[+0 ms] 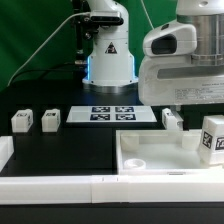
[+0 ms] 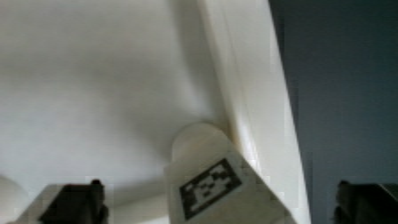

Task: Assemble one leg

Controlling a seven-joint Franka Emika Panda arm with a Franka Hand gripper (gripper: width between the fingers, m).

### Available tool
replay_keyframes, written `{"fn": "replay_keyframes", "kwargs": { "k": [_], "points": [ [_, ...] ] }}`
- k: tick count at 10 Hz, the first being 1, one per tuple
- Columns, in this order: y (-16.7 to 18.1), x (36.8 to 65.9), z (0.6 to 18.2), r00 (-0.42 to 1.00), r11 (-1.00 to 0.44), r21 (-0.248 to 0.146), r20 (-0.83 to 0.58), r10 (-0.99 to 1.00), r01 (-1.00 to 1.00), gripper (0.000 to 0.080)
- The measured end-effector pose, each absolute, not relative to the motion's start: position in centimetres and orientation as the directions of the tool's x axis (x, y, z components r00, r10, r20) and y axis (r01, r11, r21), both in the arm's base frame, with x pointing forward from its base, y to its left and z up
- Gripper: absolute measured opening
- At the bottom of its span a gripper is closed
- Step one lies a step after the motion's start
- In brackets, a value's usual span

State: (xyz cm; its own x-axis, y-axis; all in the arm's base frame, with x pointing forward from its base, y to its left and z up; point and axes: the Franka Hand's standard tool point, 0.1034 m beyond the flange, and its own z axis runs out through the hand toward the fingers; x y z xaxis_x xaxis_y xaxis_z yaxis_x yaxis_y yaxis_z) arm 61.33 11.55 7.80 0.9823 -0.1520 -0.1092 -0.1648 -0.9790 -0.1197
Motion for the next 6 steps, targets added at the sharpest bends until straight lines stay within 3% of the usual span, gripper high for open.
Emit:
{"fn": "replay_keyframes", "kwargs": {
  "k": [3, 6],
  "points": [
    [11.35, 61.36, 7.79, 0.986, -0.980, -0.141, -0.068, 0.151, 0.140, 0.0649],
    [11.38, 61.32, 7.75, 0.983, -0.977, -0.144, -0.065, 0.169, 0.159, 0.0637]
  ]
}}
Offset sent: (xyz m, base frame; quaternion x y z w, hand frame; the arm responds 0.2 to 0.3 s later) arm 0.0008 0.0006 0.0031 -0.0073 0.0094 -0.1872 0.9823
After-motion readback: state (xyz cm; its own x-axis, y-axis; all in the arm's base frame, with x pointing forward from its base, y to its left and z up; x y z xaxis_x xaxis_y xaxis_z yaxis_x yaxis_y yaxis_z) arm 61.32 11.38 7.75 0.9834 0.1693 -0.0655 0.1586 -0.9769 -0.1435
